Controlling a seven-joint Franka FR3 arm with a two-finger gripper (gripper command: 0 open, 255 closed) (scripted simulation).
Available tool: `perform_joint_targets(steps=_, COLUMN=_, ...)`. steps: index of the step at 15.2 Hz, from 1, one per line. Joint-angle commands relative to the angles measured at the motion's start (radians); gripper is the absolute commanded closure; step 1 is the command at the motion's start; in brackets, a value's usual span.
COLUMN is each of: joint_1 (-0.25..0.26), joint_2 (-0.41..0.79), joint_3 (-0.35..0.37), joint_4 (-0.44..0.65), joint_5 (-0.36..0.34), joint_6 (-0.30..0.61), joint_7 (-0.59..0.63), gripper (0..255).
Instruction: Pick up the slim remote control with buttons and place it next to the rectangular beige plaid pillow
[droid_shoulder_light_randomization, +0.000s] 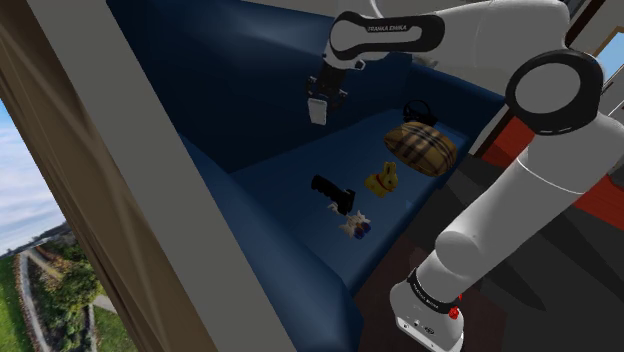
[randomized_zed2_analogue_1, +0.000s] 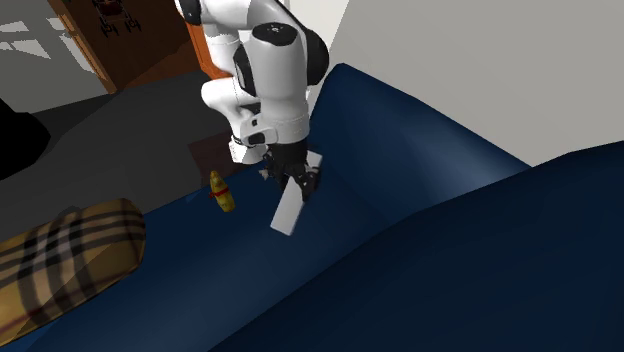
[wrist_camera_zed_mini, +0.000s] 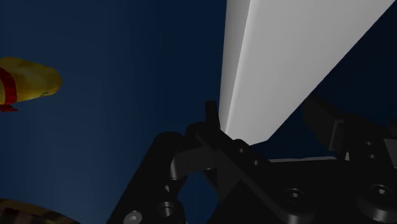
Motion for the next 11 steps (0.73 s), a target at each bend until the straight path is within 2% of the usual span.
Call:
perform_joint_targets(steps=1, joint_1=-0.023, joint_2=-0.036, joint_3=-0.023, joint_4=-0.039, joint_5=0.012, joint_6=0.005, joint_7=-0.051, gripper=255)
perform_joint_targets(steps=11, joint_1=-0.126, joint_2=-0.160, joint_3=-0.155, joint_4=-0.178, joint_5=0.037, joint_6=0.018, joint_7=-0.295, gripper=255)
